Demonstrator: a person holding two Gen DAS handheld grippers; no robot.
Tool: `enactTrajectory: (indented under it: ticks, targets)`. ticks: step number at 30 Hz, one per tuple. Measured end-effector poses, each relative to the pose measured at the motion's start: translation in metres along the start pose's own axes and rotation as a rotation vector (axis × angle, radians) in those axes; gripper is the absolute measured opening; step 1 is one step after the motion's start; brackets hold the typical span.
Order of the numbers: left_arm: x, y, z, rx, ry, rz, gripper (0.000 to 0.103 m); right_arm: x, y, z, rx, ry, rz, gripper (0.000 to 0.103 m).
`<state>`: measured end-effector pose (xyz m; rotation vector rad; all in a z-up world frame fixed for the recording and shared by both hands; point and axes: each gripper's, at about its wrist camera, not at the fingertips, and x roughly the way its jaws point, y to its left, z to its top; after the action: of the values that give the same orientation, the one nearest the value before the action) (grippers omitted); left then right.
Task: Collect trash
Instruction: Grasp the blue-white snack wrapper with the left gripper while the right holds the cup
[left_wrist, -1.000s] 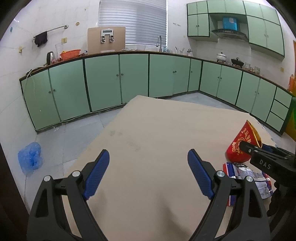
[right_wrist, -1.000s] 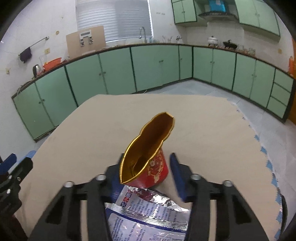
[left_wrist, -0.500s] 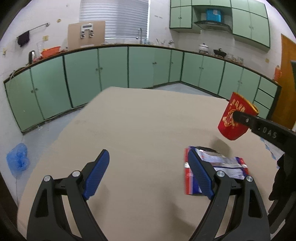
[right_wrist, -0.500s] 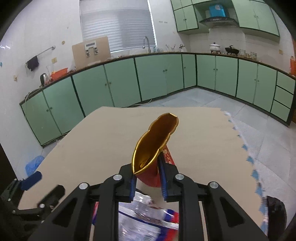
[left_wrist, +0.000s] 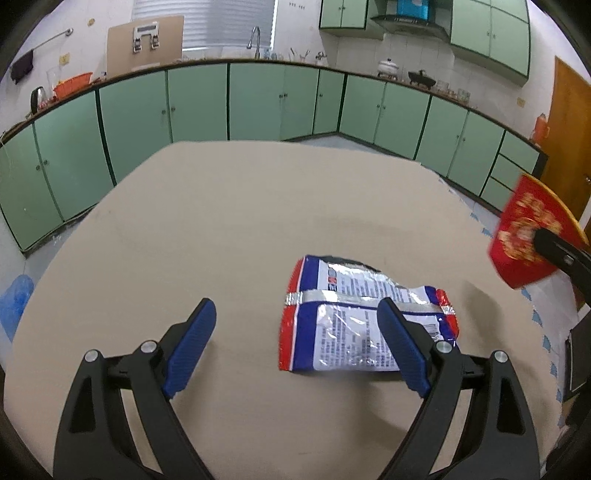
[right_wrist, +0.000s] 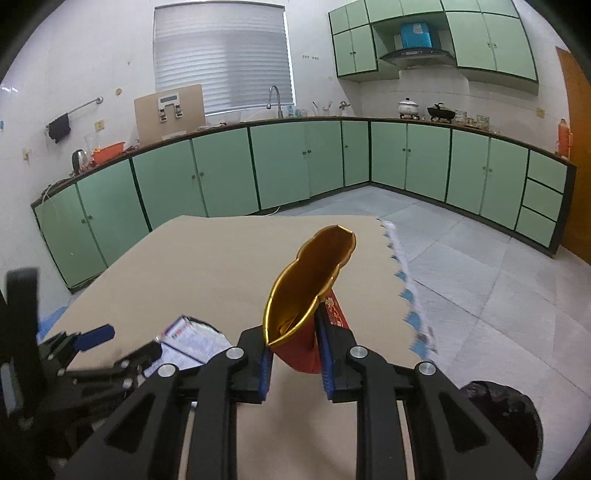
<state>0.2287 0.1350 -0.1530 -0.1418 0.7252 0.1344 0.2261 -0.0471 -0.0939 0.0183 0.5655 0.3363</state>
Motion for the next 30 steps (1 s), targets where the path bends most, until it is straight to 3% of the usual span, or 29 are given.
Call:
enactTrajectory:
  ticks: [9,11,13,14,19,30]
  targets:
    - [0.019,-0.004,-0.006,-0.036,0.104,-0.016,0.084,-0.009,-0.018,-0.021,0.034,0.023,-0.005,0.021]
    - [0.019,-0.005,-0.006,-0.025,0.104,-0.017,0.073,-0.009,-0.021,-0.023,0.04,0.025,-0.002,0.021]
    - [0.018,-0.012,-0.007,-0.012,0.101,-0.011,0.051,-0.008,-0.022,-0.026,0.043,0.027,0.001,0.021]
    - [0.015,-0.015,-0.009,-0.006,0.098,-0.006,0.047,-0.009,-0.023,-0.028,0.044,0.027,0.002,0.021]
    - [0.01,-0.02,-0.009,-0.005,0.081,0.005,0.0,-0.01,-0.023,-0.032,0.033,0.032,0.0,0.021]
    - [-0.016,-0.025,-0.012,-0.014,0.021,-0.051,0.0,-0.023,-0.031,-0.033,0.054,0.011,-0.003,0.021]
